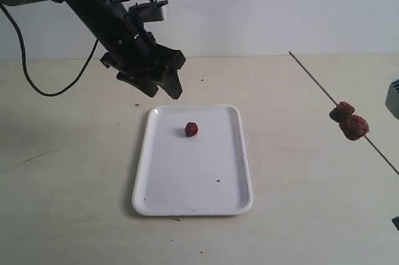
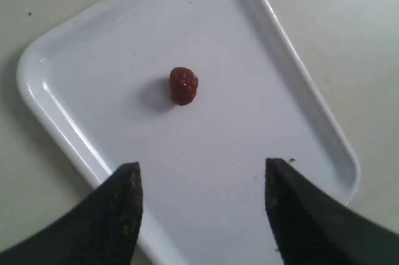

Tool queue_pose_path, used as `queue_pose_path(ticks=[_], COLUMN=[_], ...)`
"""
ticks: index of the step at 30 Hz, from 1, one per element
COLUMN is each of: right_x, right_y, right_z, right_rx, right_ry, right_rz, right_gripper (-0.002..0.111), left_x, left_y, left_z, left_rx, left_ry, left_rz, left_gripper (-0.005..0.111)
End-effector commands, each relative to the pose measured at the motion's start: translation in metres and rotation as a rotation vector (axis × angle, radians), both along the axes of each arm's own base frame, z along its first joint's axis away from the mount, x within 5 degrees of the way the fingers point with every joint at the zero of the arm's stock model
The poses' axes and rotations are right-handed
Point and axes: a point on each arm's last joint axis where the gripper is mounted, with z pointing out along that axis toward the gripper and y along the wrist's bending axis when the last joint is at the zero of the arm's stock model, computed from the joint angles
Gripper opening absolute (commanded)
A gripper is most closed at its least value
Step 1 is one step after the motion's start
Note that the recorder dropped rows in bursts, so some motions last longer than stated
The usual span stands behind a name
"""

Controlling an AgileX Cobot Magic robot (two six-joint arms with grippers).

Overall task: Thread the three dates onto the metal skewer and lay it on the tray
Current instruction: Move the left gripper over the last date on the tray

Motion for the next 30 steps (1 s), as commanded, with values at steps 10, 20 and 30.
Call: queue_pose_path(ticks=[10, 20, 30], right_x=[-0.033, -0.035, -0.035], right_y=[-0.014, -0.015, -0.016], right_z=[0.017, 0.019, 0.019], right_rx=[0.070, 0.074, 0.061], right_ry=[-0.047, -0.057, -0.062], right_rz=[-0.046, -0.042, -0.032], right_gripper=[0.000, 0.000, 0.000], left_x=[-0.003, -0.010, -0.001], left_y=[-0.002, -0.016, -0.024], left_z=[0.004, 0.006, 0.008], left_rx=[-0.033, -0.042, -0.074], left_ry=[0.129, -0.157, -0.177], left_rz=[0.177, -0.422, -0.163], left_gripper=[0.058, 0.058, 0.058])
